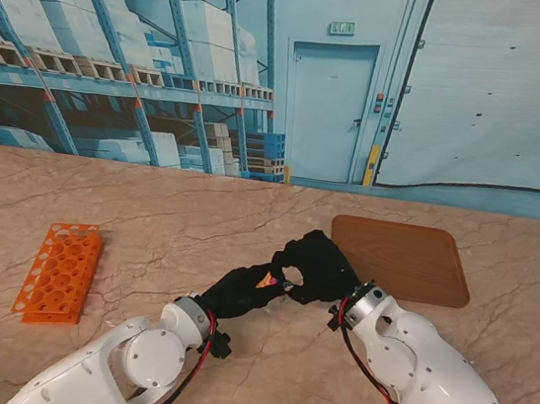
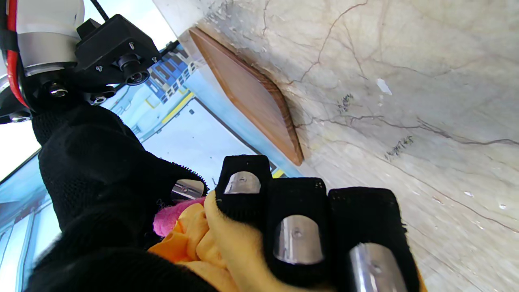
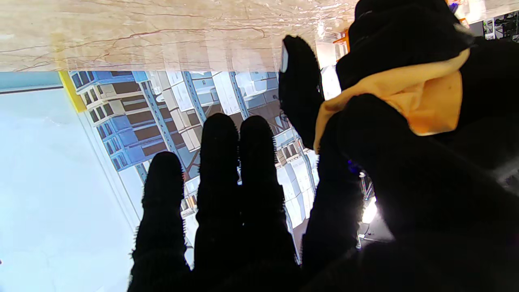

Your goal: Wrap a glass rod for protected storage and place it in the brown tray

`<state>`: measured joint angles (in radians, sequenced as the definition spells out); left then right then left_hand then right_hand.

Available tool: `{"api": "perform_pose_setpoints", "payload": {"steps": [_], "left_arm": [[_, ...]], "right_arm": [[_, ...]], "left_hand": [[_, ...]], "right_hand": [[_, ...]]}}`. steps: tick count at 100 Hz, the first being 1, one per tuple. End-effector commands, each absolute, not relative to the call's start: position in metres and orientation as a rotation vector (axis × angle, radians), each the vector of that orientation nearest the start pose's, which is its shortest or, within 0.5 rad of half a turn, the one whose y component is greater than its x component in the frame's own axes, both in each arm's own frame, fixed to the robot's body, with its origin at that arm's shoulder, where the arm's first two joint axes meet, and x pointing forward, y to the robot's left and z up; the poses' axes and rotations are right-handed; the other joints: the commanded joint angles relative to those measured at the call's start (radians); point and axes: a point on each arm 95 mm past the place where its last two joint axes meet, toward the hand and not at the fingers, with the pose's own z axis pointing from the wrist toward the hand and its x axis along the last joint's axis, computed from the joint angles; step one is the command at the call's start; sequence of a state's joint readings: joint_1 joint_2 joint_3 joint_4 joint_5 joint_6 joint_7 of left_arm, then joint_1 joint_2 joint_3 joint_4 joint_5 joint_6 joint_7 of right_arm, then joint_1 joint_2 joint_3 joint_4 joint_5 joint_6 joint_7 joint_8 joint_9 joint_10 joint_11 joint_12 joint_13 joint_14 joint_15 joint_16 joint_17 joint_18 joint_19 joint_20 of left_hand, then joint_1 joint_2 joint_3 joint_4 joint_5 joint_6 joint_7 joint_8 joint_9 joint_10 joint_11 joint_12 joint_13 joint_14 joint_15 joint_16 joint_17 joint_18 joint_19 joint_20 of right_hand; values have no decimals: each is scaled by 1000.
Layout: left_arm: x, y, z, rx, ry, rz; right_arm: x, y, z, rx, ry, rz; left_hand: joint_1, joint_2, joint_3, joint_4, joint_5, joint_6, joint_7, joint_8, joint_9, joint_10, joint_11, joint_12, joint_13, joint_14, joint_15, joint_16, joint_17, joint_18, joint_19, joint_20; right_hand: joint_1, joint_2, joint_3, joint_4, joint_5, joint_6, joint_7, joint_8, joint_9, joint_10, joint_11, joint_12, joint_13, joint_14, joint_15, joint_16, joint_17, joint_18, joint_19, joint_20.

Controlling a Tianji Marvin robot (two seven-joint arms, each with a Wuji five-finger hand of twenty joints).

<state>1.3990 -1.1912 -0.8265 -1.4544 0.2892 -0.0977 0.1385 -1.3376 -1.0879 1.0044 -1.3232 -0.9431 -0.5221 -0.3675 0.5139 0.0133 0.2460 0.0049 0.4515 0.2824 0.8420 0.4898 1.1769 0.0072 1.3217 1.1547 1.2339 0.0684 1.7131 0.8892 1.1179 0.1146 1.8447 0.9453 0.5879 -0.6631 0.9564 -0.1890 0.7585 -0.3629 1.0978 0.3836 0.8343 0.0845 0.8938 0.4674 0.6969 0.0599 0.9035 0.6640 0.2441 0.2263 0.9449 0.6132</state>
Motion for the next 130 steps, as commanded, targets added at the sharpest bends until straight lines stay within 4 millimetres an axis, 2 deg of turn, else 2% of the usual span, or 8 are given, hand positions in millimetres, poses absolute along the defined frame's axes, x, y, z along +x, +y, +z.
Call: {"api": "perform_pose_setpoints", "payload": {"steps": [1,9,49,81,103,110,120,130], "left_arm": [[380,-143,-352,-1792,1335,-2133],[380,-143,-351,-1803,1319,-2131],[378,-144,-347,-1869,1233,-2183],[378,-144,-344,-1886,1208,-2220],[379,-143,-344,-1858,1238,-2230],[379,-144,-344,-1849,1238,-2228],[380,-143,-343,-1844,1258,-2215],[380,-142,-342,-1847,1268,-2198]], "right_arm": [[417,49,-330,810,1610,2063],[416,49,-330,800,1612,2067],[413,38,-328,795,1578,2049],[412,36,-328,793,1572,2040],[413,33,-326,790,1558,2030],[412,31,-325,790,1545,2027],[412,27,-323,789,1523,2022],[410,22,-321,797,1492,2015]], "left_hand": [[149,52,1,-34,4,-77,-8,13,-4,33,33,25,35,58,65,24,1,-64,249,19],[132,-34,180,8,-6,-78,15,-16,-3,31,33,23,35,59,65,23,1,-59,249,20],[-67,-206,780,561,102,-29,26,-55,-25,120,-79,-64,33,134,42,33,-6,15,249,39],[-18,-336,985,707,178,-1,29,-27,-17,220,-250,-156,33,142,24,35,-5,13,249,46],[77,-464,953,595,128,-53,112,-2,-56,203,-294,-163,33,109,-25,43,0,-45,249,28],[134,-454,892,472,93,-101,177,18,-92,197,-323,-161,30,109,-86,53,2,-78,249,7],[283,-411,749,197,8,-201,233,131,-201,178,-406,-110,-60,91,-204,127,-6,-107,249,-130],[394,-347,611,113,-96,-232,297,260,-282,121,-407,-83,-155,90,-290,160,-28,-49,183,-279]], "right_hand": [[28,50,13,-7,26,-15,-30,-15,13,14,19,-6,8,-4,23,10,-6,13,27,-5],[26,50,13,-7,26,-17,-30,-14,12,14,19,-6,7,-5,22,10,-6,11,27,-6],[21,45,19,-6,16,-15,-32,-12,-2,16,17,-5,-2,-6,19,8,-7,9,30,-9],[19,44,21,-5,9,-16,-33,-11,-10,15,13,-5,-6,-4,14,5,-7,6,31,-12],[15,43,22,-4,-15,0,-40,-10,-26,16,10,-3,-13,-6,13,4,-9,5,31,-13],[10,42,21,-4,-21,3,-42,-10,-33,17,11,-1,-17,-6,12,4,-11,4,32,-14],[-18,36,18,2,-35,14,-46,-8,-46,21,8,1,-25,-5,10,3,-15,3,32,-14],[-36,27,18,8,-47,24,-52,-8,-59,25,3,2,-33,-3,9,3,-19,4,32,-14]]}}
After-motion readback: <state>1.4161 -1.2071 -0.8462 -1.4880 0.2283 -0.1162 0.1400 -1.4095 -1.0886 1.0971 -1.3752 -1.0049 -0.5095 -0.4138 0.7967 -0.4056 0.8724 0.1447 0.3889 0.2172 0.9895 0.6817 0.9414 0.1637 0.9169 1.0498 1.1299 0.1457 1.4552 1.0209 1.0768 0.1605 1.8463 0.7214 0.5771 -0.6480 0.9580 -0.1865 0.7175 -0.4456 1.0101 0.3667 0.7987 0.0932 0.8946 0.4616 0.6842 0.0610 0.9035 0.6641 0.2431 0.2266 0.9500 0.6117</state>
